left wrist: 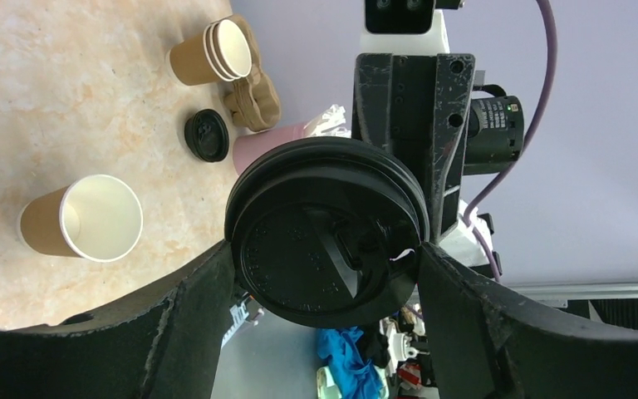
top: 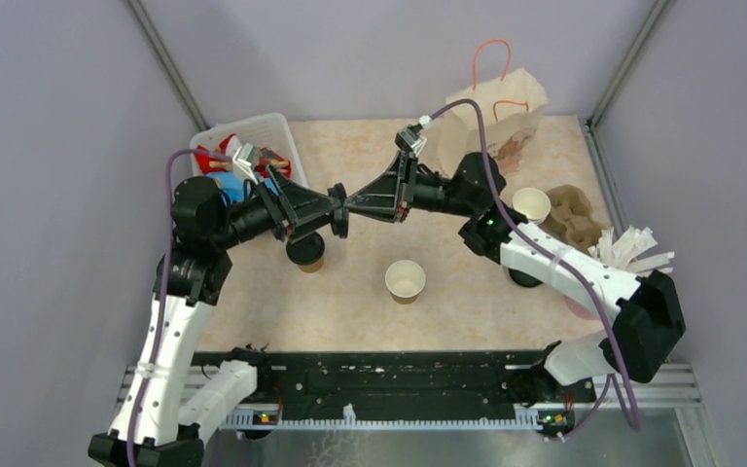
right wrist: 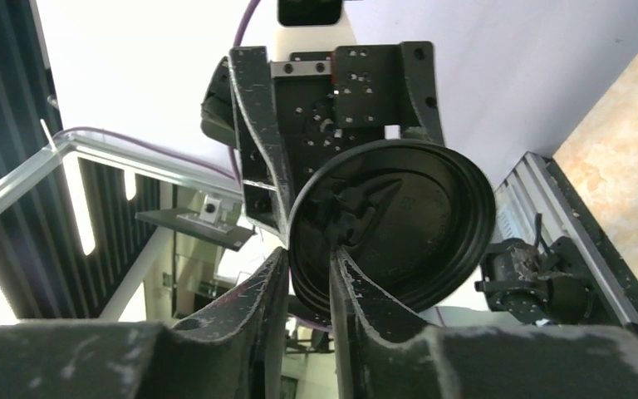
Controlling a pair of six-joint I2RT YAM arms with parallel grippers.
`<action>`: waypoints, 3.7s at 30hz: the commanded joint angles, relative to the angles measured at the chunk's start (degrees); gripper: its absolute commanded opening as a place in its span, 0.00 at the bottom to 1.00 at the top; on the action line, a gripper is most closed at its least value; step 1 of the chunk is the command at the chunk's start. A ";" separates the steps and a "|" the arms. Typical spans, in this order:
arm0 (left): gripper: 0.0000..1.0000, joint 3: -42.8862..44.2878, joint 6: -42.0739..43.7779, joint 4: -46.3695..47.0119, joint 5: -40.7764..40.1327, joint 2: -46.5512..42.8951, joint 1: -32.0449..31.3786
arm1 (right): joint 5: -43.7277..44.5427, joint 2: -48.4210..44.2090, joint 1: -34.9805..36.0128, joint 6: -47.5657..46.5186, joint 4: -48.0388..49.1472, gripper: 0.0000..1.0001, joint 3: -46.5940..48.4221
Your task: Pack the takeout coffee
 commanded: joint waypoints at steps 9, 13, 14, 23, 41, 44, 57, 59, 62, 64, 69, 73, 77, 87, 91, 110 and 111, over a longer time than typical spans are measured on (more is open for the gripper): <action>0.74 12.38 24.23 -19.71 -9.11 9.00 -4.22 | 11.38 -16.70 -21.91 -41.53 -66.10 0.53 3.92; 0.75 15.46 29.38 -22.95 -22.69 16.89 -19.21 | 23.17 -17.00 -22.28 -55.45 -81.45 0.53 8.12; 0.75 15.93 30.12 -23.15 -25.11 19.07 -21.92 | 25.14 -17.23 -22.28 -57.14 -83.29 0.53 8.38; 0.73 26.04 38.14 -30.43 -48.93 37.97 -38.97 | 34.23 -20.09 -22.29 -61.86 -86.63 0.53 3.68; 0.74 27.27 40.76 -33.35 -55.96 50.24 -46.96 | 40.41 -21.72 -22.34 -65.65 -87.29 0.84 4.32; 0.74 26.68 41.04 -32.44 -56.12 50.41 -47.40 | 40.73 -22.06 -22.28 -65.99 -87.15 0.88 4.92; 0.78 26.33 42.36 -31.29 -55.93 52.35 -47.59 | 39.43 -23.50 -22.36 -64.47 -86.66 0.93 5.19; 0.79 26.42 42.90 -31.04 -55.82 52.68 -47.59 | 39.26 -23.71 -22.28 -64.38 -86.46 0.93 5.08; 0.79 26.97 43.46 -31.14 -55.88 53.22 -47.59 | 39.16 -23.78 -22.29 -64.11 -86.29 0.93 4.94; 0.79 27.10 43.47 -31.16 -55.51 53.44 -47.55 | 39.08 -23.81 -22.33 -64.02 -86.00 0.93 4.85; 0.79 27.22 43.64 -31.07 -55.24 53.85 -47.58 | 38.90 -23.99 -22.31 -63.77 -85.54 0.93 4.26; 0.81 27.47 43.83 -31.14 -54.99 54.24 -47.53 | 38.85 -24.01 -22.30 -63.75 -85.23 0.93 3.71; 0.82 27.33 43.82 -31.24 -54.66 54.32 -47.60 | 38.90 -24.00 -22.33 -63.92 -85.05 0.93 3.69; 0.87 27.17 43.51 -31.21 -54.19 54.84 -47.94 | 37.30 -23.82 -22.29 -63.94 -84.17 0.93 2.83; 0.93 27.48 43.47 -31.38 -54.46 54.66 -47.99 | 37.04 -23.82 -22.32 -64.02 -84.24 0.93 2.86; 0.82 6.01 28.63 -14.88 -22.22 31.99 -27.61 | -2.49 -15.56 -21.34 -42.10 -51.32 0.72 -20.84; 0.80 3.13 27.04 -12.21 -19.99 30.60 -26.28 | -3.54 -14.81 -21.25 -41.14 -48.84 0.68 -22.43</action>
